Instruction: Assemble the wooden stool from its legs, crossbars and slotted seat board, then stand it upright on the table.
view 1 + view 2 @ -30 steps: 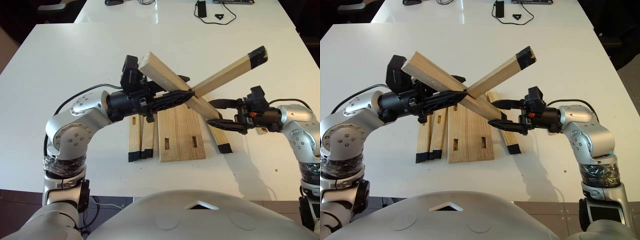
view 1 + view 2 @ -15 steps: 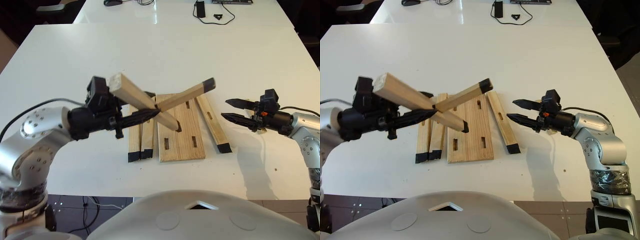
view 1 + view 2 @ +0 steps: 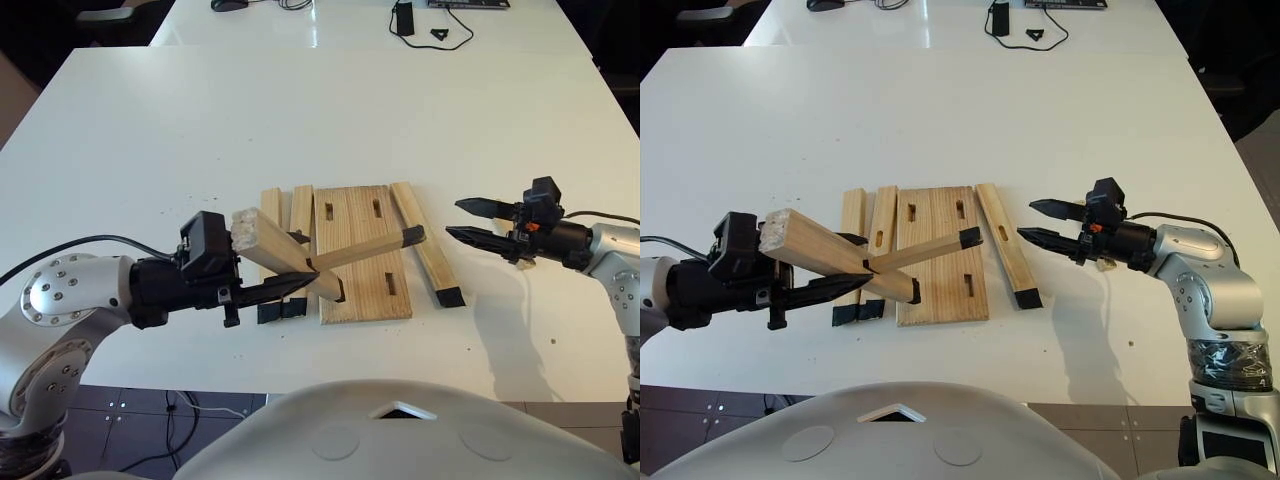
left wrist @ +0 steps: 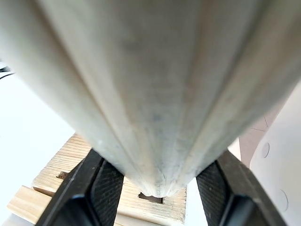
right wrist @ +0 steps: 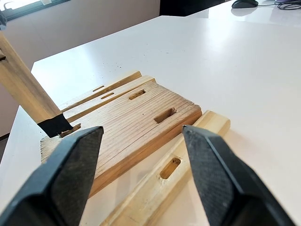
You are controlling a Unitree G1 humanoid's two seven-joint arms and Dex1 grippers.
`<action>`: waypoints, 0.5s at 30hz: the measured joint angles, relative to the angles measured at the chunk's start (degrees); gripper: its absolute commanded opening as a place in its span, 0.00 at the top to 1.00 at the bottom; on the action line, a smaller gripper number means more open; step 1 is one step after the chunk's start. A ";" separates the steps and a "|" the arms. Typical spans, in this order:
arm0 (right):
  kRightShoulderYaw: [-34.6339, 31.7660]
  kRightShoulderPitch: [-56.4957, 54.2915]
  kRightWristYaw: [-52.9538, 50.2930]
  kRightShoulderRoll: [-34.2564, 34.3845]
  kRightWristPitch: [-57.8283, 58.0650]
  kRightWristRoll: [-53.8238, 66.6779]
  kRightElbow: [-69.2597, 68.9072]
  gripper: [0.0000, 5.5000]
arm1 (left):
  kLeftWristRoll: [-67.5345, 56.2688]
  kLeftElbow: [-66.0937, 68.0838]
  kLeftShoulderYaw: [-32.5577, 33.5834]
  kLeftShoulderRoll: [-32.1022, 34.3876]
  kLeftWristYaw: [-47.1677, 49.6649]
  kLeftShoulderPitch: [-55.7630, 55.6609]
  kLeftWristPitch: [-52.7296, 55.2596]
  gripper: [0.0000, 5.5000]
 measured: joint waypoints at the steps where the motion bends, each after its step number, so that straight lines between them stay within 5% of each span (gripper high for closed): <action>1: 0.20 0.25 -0.12 0.08 -0.15 -0.07 -0.02 0.44 | 0.14 0.14 -0.06 0.25 -0.37 -0.04 -0.11 0.63; 15: 1.81 1.54 -2.26 1.89 -2.82 -3.07 -0.24 0.44 | 6.54 4.55 -5.25 2.44 -5.05 -2.57 -6.18 0.63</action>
